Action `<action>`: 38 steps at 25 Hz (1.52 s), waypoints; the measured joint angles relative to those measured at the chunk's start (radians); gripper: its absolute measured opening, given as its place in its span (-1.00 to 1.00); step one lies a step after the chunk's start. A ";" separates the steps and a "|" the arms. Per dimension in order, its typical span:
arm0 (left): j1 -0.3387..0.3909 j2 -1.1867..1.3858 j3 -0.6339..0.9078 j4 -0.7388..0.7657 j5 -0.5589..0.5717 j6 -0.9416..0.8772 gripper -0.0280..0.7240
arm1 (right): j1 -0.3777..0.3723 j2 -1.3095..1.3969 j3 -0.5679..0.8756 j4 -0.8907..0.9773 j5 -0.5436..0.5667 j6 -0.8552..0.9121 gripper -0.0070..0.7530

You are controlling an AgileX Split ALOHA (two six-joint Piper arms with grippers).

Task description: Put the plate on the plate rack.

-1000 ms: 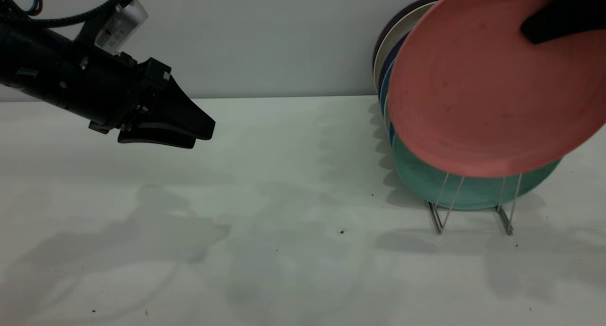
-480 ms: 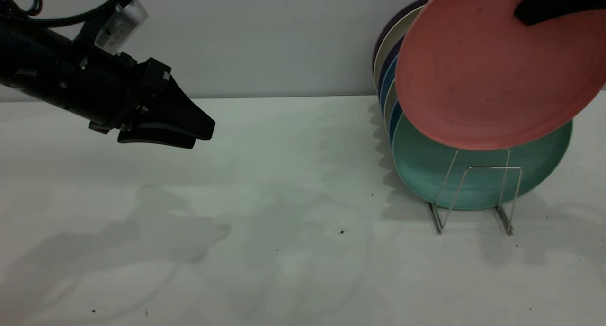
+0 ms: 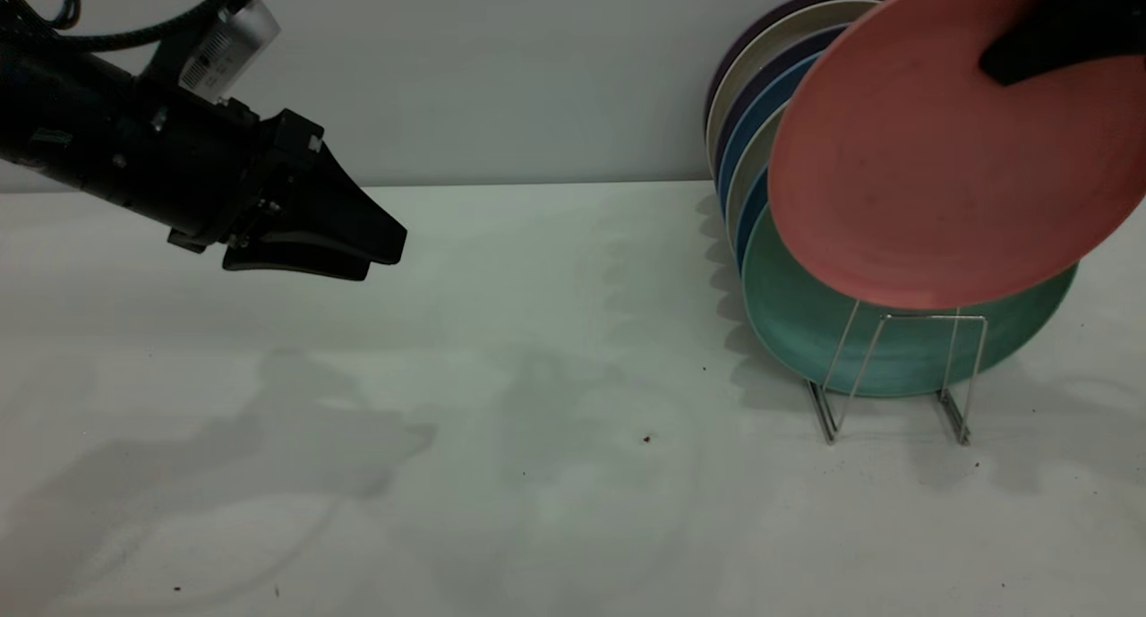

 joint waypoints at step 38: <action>0.000 0.000 0.000 0.000 -0.012 0.000 0.12 | 0.000 0.017 -0.001 -0.057 0.111 0.154 -0.24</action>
